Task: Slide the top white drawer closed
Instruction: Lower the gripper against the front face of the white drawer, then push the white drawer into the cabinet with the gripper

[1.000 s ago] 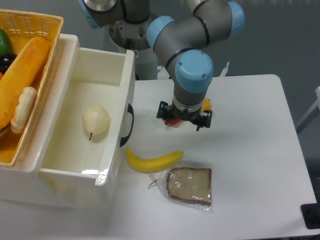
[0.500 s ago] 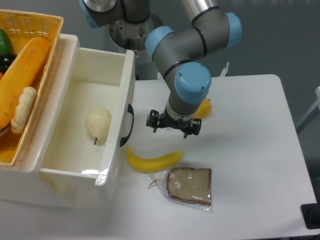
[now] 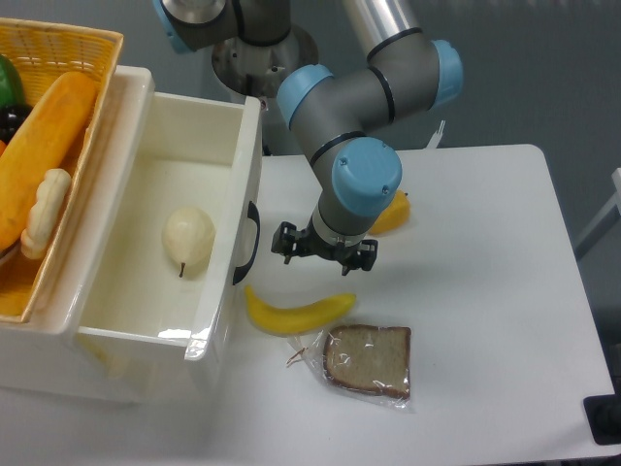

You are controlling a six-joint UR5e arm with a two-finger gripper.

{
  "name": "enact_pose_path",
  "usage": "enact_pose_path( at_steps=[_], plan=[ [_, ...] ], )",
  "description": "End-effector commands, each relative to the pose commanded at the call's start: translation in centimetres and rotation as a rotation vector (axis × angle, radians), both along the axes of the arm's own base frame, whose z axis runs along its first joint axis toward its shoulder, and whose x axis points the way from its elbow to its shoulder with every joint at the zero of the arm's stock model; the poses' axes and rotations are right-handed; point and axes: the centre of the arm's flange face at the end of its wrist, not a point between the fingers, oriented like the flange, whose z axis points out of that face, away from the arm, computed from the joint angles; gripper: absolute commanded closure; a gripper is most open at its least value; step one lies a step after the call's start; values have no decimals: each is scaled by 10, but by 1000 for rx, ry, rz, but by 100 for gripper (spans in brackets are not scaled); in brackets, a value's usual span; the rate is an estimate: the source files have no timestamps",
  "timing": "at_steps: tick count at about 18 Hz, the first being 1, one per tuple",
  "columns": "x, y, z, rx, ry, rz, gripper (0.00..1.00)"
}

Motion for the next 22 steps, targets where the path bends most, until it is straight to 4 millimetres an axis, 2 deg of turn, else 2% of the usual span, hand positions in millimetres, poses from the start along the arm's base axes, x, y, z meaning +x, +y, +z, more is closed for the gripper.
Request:
enact_pose_path(
  at_steps=[18,22],
  plan=[
    [17,7,8,31,-48,-9,0],
    [33,14,17,50,-60,-28,0]
  ],
)
